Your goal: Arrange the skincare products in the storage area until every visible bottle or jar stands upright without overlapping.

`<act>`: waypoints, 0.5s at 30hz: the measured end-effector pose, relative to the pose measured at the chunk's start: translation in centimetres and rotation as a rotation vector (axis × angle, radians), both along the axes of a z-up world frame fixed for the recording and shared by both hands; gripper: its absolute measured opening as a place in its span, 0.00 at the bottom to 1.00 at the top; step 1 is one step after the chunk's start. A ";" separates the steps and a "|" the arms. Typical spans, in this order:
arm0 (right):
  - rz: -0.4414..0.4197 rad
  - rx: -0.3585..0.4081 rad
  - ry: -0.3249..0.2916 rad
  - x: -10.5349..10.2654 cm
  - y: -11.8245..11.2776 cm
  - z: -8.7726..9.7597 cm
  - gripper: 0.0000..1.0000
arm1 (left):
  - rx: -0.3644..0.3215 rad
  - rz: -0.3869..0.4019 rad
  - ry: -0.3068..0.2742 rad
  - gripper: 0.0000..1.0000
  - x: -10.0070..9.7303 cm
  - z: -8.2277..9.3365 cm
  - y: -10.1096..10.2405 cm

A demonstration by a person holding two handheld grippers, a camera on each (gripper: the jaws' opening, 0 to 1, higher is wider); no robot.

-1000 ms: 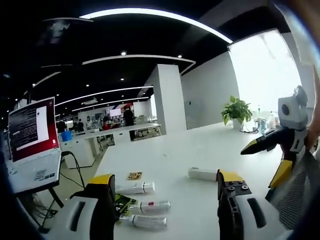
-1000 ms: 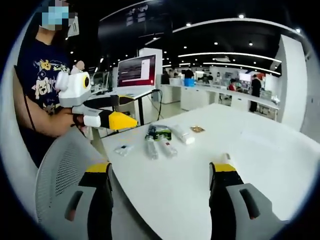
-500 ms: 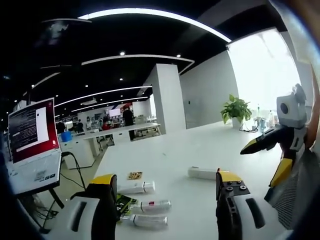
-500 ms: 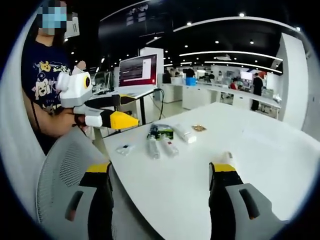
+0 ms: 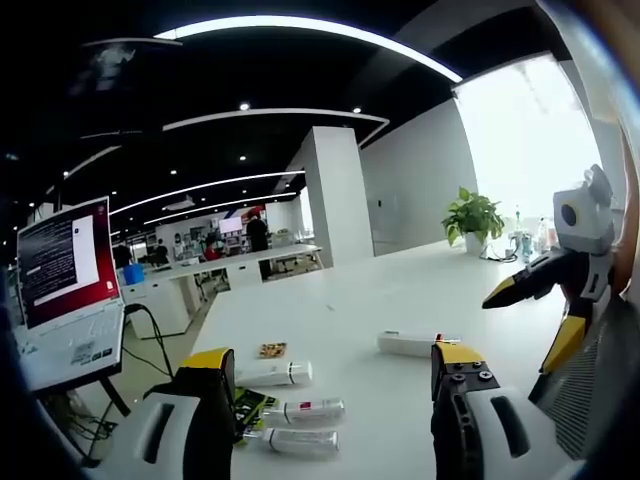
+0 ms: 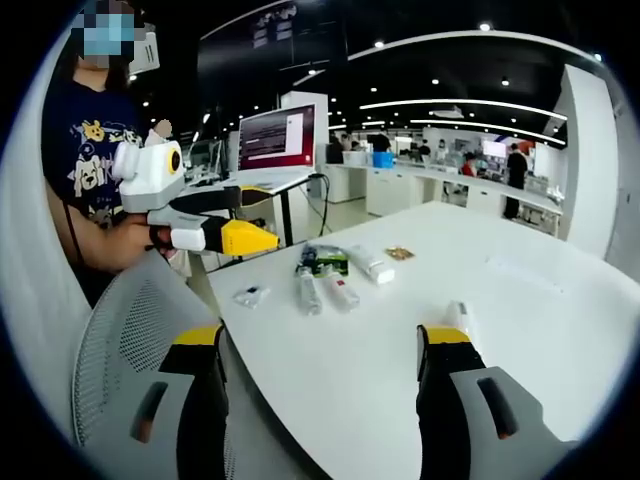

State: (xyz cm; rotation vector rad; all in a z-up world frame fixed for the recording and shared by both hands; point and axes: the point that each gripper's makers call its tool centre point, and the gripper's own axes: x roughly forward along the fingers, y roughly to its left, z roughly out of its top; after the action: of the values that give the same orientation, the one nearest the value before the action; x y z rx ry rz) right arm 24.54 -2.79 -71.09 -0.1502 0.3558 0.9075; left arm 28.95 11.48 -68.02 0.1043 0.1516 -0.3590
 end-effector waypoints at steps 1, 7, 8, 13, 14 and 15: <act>0.001 -0.001 0.000 0.0 0.0 0.0 0.75 | 0.001 0.001 -0.001 0.83 0.0 0.0 0.0; 0.001 -0.006 -0.003 0.0 0.0 0.0 0.75 | 0.008 0.003 -0.005 0.82 -0.1 0.0 0.1; 0.000 -0.005 -0.001 0.0 -0.1 0.0 0.75 | 0.009 0.004 -0.005 0.82 -0.1 0.0 0.1; -0.011 -0.003 -0.002 0.2 -0.3 0.2 0.74 | 0.007 0.004 -0.006 0.82 -0.1 0.0 0.2; -0.014 -0.001 -0.003 0.4 -0.4 0.3 0.74 | 0.009 0.005 -0.005 0.82 0.0 0.0 0.3; -0.028 0.007 0.004 0.7 -0.6 0.6 0.74 | 0.009 0.007 -0.002 0.82 0.0 -0.1 0.3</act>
State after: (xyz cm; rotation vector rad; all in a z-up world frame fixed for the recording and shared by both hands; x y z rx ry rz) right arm 25.24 -3.39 -70.53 -0.1369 0.3577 0.8812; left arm 28.92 11.79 -68.12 0.1134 0.1513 -0.3511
